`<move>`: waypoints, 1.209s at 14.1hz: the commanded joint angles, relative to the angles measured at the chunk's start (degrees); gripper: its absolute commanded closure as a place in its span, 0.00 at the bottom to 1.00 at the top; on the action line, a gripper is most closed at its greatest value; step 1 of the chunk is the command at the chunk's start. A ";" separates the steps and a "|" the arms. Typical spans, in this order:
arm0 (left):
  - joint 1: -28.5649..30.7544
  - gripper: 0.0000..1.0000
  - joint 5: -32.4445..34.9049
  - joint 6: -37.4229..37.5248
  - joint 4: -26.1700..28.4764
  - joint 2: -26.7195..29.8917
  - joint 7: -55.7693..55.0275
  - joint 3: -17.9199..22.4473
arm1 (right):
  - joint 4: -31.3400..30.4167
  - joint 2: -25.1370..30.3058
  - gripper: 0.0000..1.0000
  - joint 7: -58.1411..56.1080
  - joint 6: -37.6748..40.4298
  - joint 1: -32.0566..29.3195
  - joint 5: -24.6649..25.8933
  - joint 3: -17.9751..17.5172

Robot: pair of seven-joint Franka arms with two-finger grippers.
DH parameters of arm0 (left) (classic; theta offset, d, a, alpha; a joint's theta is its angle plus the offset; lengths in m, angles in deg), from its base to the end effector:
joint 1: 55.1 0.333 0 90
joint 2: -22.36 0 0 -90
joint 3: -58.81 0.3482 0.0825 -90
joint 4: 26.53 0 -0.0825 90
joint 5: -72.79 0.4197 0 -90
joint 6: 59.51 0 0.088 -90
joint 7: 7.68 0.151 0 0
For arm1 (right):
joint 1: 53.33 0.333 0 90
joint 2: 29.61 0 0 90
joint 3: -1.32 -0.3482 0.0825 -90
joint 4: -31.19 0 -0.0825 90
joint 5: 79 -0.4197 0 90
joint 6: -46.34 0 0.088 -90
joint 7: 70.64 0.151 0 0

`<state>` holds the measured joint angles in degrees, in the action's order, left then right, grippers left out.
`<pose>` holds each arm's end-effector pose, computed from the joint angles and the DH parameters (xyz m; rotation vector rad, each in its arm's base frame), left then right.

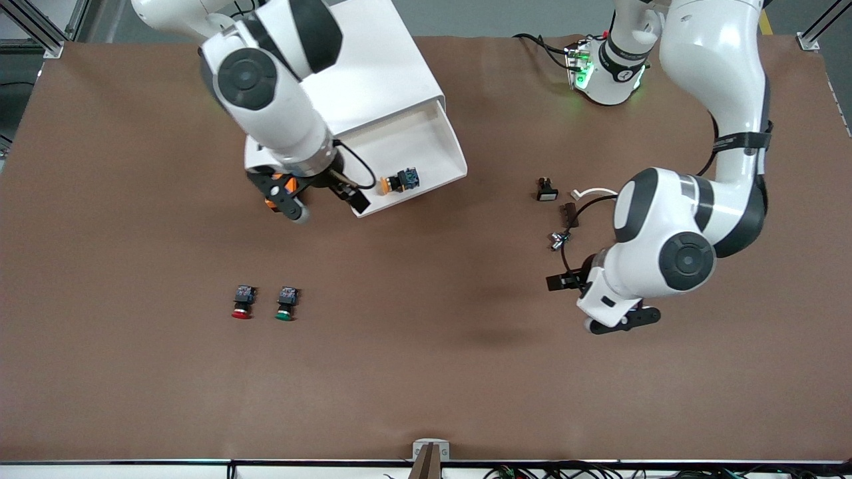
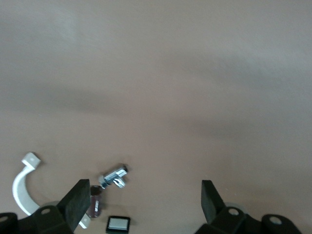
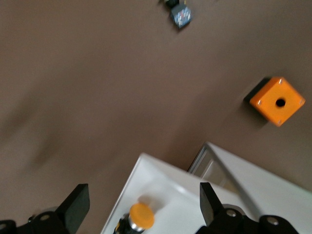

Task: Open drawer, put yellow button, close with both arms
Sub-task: 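Release the yellow button and withdraw the right gripper while the left gripper approaches, then push the drawer shut with the left gripper while the right gripper retracts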

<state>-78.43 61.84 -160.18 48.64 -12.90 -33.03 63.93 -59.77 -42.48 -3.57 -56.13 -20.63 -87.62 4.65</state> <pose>0.7025 -0.2708 0.3391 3.0553 0.2509 -0.3145 0.5729 0.3479 0.4822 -2.8838 1.0379 0.1766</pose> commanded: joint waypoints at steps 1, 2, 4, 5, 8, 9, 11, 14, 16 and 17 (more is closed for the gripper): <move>-1.71 0.00 -1.97 -0.31 0.07 -0.16 -4.86 -1.69 | 2.62 0.48 0.00 -13.23 4.71 -6.92 0.09 -0.52; -3.29 0.00 -2.06 -0.31 0.07 -0.16 -8.37 -1.78 | 2.89 0.56 0.00 -20.50 6.73 -8.68 1.22 -0.43; -6.72 0.00 -2.23 -0.48 -0.02 -0.16 -14.27 -1.96 | 2.54 1.61 0.00 -26.70 8.33 -12.72 3.77 -0.08; -8.04 0.00 -2.41 -0.75 -0.02 -0.25 -16.73 -1.96 | 2.45 2.05 0.00 -29.86 8.94 -14.92 4.31 -0.08; -12.34 0.00 -4.08 -0.75 -0.11 -0.34 -21.40 -1.96 | 2.02 3.46 0.00 -38.92 9.65 -20.81 4.66 0.01; -13.58 0.00 -4.08 -0.84 -0.11 -0.34 -23.68 -1.96 | 1.40 4.51 0.00 -41.30 10.00 -22.31 6.49 0.01; -16.39 0.00 -4.08 -0.75 -0.11 -0.86 -27.90 -1.96 | 0.87 6.53 0.00 -44.03 10.18 -26.17 6.95 -0.08; -19.82 0.00 -4.78 -0.75 -0.20 -1.22 -31.69 -1.96 | -0.36 10.31 0.00 -49.48 10.18 -28.65 6.68 -0.17; -21.58 0.00 -5.92 -0.75 -0.20 -0.95 -33.54 -2.05 | -0.62 12.24 0.00 -50.54 11.31 -28.83 6.68 -0.08; -22.89 0.00 -6.45 -0.75 -0.20 -0.87 -34.94 -2.05 | -0.80 13.21 0.00 -51.25 11.49 -28.83 6.68 -0.08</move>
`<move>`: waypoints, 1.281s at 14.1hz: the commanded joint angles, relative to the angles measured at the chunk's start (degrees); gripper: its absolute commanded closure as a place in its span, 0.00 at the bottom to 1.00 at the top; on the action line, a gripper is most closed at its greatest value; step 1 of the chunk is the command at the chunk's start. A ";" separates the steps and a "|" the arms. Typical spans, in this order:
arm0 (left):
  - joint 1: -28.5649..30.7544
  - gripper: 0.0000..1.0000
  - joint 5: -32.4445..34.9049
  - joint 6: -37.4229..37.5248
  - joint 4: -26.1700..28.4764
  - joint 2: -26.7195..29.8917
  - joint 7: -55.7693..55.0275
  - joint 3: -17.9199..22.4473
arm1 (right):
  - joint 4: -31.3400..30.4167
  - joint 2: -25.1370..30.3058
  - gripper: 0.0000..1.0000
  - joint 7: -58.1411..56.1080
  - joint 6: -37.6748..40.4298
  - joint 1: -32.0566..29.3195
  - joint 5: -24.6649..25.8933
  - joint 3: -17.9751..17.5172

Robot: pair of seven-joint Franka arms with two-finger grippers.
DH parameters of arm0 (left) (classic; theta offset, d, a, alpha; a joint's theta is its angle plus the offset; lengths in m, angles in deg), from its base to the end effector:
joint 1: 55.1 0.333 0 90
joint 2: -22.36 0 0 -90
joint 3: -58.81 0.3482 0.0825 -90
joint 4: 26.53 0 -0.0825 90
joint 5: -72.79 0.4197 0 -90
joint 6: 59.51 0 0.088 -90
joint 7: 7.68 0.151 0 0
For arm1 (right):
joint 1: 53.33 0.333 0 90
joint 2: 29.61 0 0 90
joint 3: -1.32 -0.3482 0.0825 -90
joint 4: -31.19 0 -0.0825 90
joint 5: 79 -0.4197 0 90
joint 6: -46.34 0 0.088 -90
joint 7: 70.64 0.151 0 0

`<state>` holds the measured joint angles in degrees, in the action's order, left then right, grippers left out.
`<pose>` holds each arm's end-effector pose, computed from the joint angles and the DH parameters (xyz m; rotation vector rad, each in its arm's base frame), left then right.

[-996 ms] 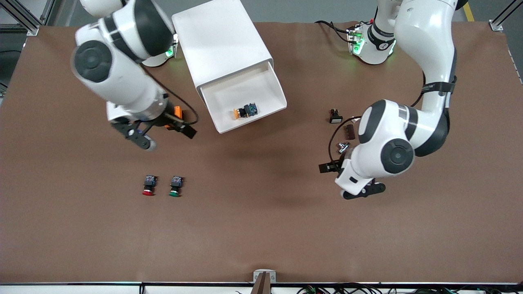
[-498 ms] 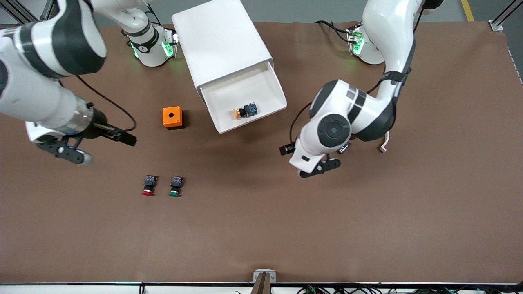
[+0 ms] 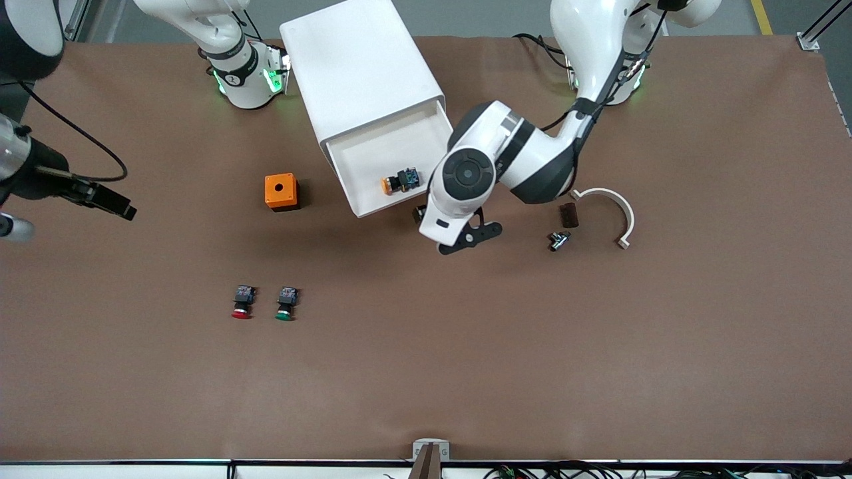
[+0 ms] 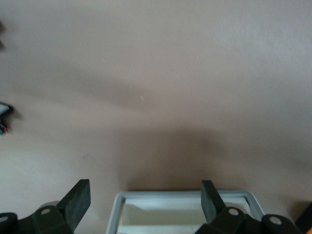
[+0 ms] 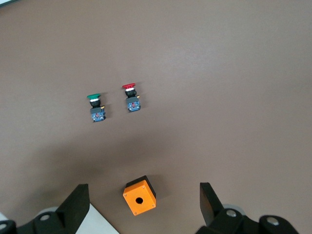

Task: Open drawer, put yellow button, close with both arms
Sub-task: 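Push the drawer shut with the left gripper while the right gripper retracts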

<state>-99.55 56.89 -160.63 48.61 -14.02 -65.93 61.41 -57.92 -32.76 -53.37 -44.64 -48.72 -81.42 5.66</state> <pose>0.5337 -0.5350 0.3269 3.0416 0.5510 -0.4650 0.6087 0.0103 0.5893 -3.0727 0.4610 0.0431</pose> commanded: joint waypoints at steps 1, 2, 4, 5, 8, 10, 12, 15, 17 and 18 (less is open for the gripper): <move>-2.99 0.00 -1.68 -0.22 -0.17 0.43 -3.35 0.47 | -2.65 4.20 0.00 -3.11 0.01 -0.66 0.48 -1.09; -4.14 0.00 -1.68 0.13 -0.17 0.69 -4.75 0.47 | -2.56 4.90 0.00 -4.26 -0.08 -0.65 0.48 -1.09; -6.86 0.00 -2.03 0.40 0.01 0.70 -7.04 0.38 | -2.65 6.48 0.00 -4.35 0.10 -0.65 0.48 -1.09; -7.74 0.00 -2.47 0.40 0.10 0.70 -8.18 0.38 | -2.48 6.40 0.00 -4.62 0.19 -0.65 0.48 -1.00; -8.90 0.00 -3.61 0.92 0.27 0.43 -10.82 -2.42 | -1.95 6.14 0.00 -4.97 -0.43 -1.27 2.23 -0.57; -8.90 0.00 -3.70 2.68 0.27 0.43 -11.71 -4.27 | -1.95 5.88 0.00 -4.97 -0.51 -1.71 5.22 -0.47; -8.90 0.00 -3.79 3.56 0.36 0.34 -11.97 -5.68 | -2.21 5.87 0.00 -5.58 -0.52 -2.93 4.97 -0.30; -8.90 0.00 -5.62 4.00 0.62 0.00 -12.06 -7.18 | -2.74 5.87 0.00 -9.71 -0.60 -4.26 2.25 -0.30; -8.72 0.00 -7.21 3.92 0.54 -0.62 -11.89 -7.18 | -3.53 5.87 0.00 -9.80 -1.30 -4.17 1.89 -0.39; -8.46 0.00 -7.22 3.92 0.45 -0.54 -11.89 -7.09 | -3.70 5.87 0.00 -10.07 -1.39 -4.17 1.89 -0.39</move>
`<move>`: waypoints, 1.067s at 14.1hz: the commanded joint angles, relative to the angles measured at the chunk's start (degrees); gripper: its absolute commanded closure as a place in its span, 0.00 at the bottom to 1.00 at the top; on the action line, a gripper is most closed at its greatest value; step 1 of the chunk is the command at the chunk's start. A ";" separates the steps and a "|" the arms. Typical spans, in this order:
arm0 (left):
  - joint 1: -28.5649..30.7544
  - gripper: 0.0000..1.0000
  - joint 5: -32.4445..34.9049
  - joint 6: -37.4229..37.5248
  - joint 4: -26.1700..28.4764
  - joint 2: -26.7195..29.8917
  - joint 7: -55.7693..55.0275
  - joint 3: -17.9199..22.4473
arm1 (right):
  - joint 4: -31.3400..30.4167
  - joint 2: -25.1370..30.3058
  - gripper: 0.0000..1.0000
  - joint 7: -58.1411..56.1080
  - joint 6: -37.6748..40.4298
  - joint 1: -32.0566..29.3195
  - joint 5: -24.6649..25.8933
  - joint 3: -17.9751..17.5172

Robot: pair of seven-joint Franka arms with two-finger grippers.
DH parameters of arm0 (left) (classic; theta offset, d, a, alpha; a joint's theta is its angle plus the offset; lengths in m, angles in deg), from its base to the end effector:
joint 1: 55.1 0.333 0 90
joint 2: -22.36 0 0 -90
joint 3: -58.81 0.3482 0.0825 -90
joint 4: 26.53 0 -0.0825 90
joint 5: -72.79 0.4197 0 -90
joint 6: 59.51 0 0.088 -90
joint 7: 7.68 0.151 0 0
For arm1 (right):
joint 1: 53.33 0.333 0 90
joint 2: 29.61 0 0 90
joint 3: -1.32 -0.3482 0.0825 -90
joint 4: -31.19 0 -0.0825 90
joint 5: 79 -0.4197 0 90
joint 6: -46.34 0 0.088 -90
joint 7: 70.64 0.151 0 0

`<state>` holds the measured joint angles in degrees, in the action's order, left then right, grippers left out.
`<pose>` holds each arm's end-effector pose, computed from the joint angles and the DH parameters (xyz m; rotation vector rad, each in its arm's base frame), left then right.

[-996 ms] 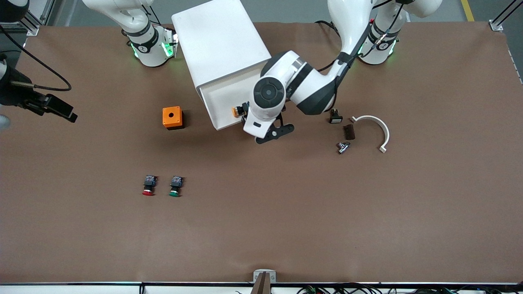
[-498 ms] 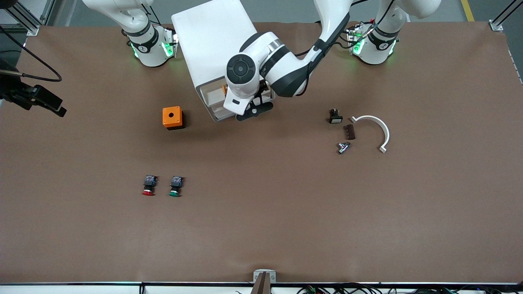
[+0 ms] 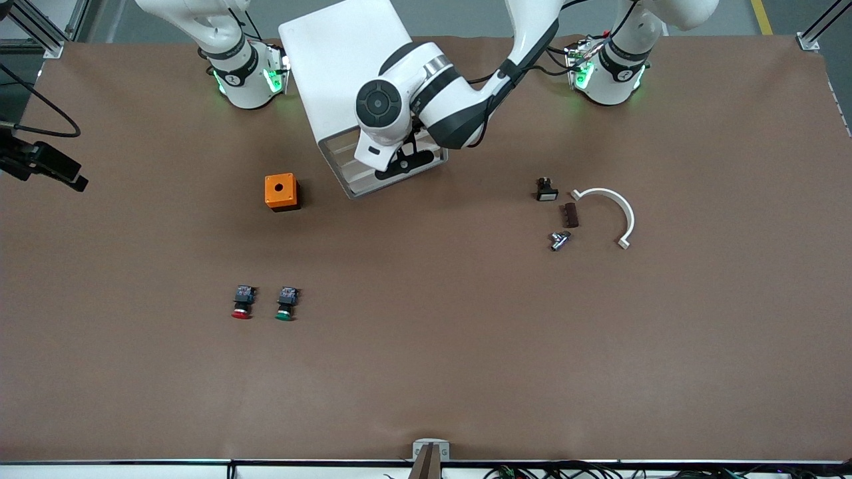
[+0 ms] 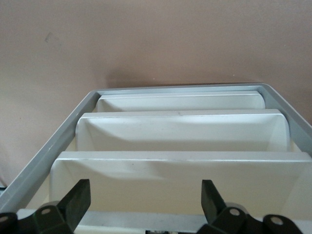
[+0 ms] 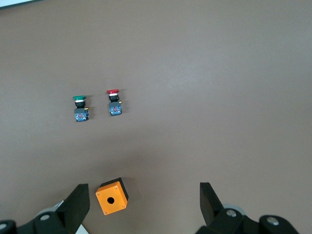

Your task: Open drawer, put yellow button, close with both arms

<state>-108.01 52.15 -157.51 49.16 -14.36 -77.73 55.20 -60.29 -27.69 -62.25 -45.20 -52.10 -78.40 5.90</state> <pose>0.3782 -0.6435 0.3216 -2.9711 -0.5104 0.7016 0.5819 -0.0364 0.6216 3.1184 -0.3205 0.0545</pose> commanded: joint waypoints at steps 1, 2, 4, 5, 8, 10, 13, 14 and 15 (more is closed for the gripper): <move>0.78 0.00 -2.39 0.79 -0.19 0.07 0.17 -0.53 | -1.34 0.80 0.00 -1.53 -0.84 -0.70 -1.13 -0.62; 2.35 0.00 -1.96 0.79 -0.19 0.25 0.52 -0.36 | -1.43 0.80 0.00 -1.54 -1.10 -0.78 -0.95 -0.62; 8.40 0.00 -1.60 0.79 -0.54 0.42 0.97 -0.27 | -2.30 0.89 0.00 -1.62 -1.36 -0.87 -0.95 -0.62; 11.48 0.00 -1.69 0.71 -0.63 1.03 1.05 -0.27 | -2.66 1.07 0.00 -1.54 -1.54 -0.79 -0.95 -0.62; 19.84 0.00 3.91 0.62 -0.72 4.28 3.85 0.26 | -2.66 1.33 0.00 -1.54 -1.63 -0.87 -1.12 -0.62; 25.11 0.00 10.67 0.62 -0.63 7.61 7.80 0.26 | -2.66 1.42 0.00 -1.54 -1.72 -0.70 -1.13 -0.71; 33.28 0.00 13.17 0.79 -0.63 11.13 14.65 0.17 | -2.84 1.77 0.00 -1.54 -1.46 -0.78 -1.04 -0.62; 36.27 0.00 13.17 0.97 -0.54 12.54 19.29 0.17 | -3.97 2.90 0.00 -1.45 -1.80 -0.87 -1.04 -0.62; 38.21 0.00 13.34 1.23 -0.54 13.42 23.25 0.35 | -5.11 3.35 0.00 -1.45 -2.15 -0.96 -0.95 -0.62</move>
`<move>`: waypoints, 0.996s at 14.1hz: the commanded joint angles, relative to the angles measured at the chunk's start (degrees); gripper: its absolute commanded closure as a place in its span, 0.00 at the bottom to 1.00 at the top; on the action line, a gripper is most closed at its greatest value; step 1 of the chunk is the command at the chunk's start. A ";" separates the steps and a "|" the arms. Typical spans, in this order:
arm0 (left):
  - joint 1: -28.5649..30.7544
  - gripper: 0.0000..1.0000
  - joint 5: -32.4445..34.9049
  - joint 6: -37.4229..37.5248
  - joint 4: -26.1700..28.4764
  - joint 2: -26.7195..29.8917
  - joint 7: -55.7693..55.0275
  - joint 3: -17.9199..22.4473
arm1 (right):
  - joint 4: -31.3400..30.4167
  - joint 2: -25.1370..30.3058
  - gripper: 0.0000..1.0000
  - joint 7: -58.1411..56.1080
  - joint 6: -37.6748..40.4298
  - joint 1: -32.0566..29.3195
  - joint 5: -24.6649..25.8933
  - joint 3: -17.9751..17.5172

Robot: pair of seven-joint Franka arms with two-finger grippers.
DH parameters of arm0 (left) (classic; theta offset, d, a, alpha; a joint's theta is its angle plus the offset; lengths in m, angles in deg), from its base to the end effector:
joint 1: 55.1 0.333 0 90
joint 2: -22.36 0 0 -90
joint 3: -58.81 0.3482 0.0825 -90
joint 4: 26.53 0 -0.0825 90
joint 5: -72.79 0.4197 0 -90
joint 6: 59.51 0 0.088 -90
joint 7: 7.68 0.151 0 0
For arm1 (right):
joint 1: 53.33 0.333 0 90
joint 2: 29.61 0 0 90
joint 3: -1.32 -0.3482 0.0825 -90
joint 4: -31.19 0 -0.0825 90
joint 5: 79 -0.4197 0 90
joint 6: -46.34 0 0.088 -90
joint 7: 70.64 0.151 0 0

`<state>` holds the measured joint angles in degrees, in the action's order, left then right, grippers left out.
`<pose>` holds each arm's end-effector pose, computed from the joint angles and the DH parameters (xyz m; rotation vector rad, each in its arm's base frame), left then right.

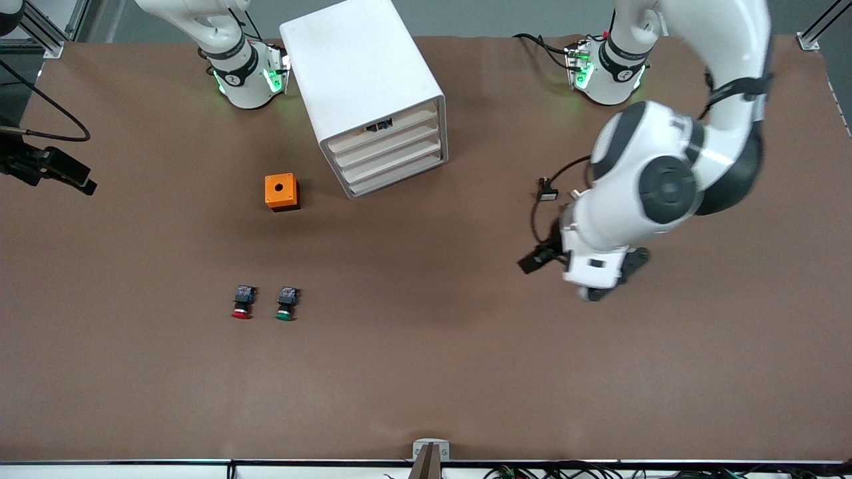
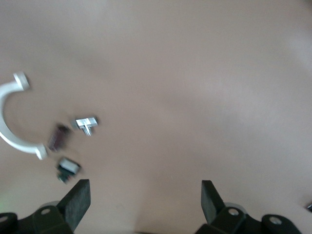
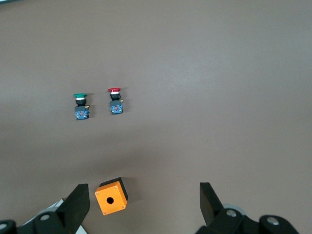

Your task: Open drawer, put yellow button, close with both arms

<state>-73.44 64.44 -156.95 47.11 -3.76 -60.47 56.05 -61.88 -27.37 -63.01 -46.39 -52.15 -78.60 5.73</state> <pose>0.6827 -0.2781 0.4672 2.9007 0.8647 -0.1991 0.5816 -0.0347 0.6125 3.1244 -0.2966 0.0521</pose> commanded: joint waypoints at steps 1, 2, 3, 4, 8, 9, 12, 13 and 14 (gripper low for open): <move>6.10 0.00 2.09 1.46 1.51 3.96 9.42 -0.59 | -3.61 3.03 0.00 -0.69 -1.14 -1.00 -0.75 -0.37; 8.21 0.00 3.50 2.42 1.51 4.84 12.33 -0.59 | -3.44 3.03 0.00 -0.78 -0.88 -1.00 -0.66 -0.37; 9.37 0.00 4.90 3.48 1.51 6.07 15.06 -0.59 | -3.35 3.03 0.00 -0.78 -0.70 -1.00 -0.75 -0.37; 10.16 0.00 7.00 4.88 1.51 7.21 18.65 -0.59 | -3.26 2.94 0.00 -0.78 -0.79 -1.00 -0.75 -0.37; 14.38 0.00 9.22 8.22 1.51 11.87 27.63 -0.59 | -3.17 2.68 0.00 -0.78 -1.14 -0.92 -0.58 -0.37; 15.08 0.00 9.22 8.76 1.60 13.01 29.91 -0.59 | -3.26 2.68 0.00 -0.78 -1.14 -0.92 -0.58 -0.46; 16.85 0.00 9.31 10.78 1.77 14.95 33.18 -0.59 | -3.34 2.77 0.00 -0.69 -0.53 -0.92 -0.92 -0.46; 17.28 0.00 9.22 10.87 2.03 15.83 35.28 -0.59 | -3.35 2.77 0.00 -0.69 -0.52 -0.92 -1.10 -0.46; 17.46 0.00 9.31 10.87 2.56 16.62 36.60 -0.50 | -3.35 2.94 0.00 -0.78 -0.35 -0.83 -1.36 -0.55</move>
<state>-56.58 72.53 -146.48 47.43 10.17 -26.62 56.09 -63.96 -26.11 -63.02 -46.81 -52.21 -78.70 5.78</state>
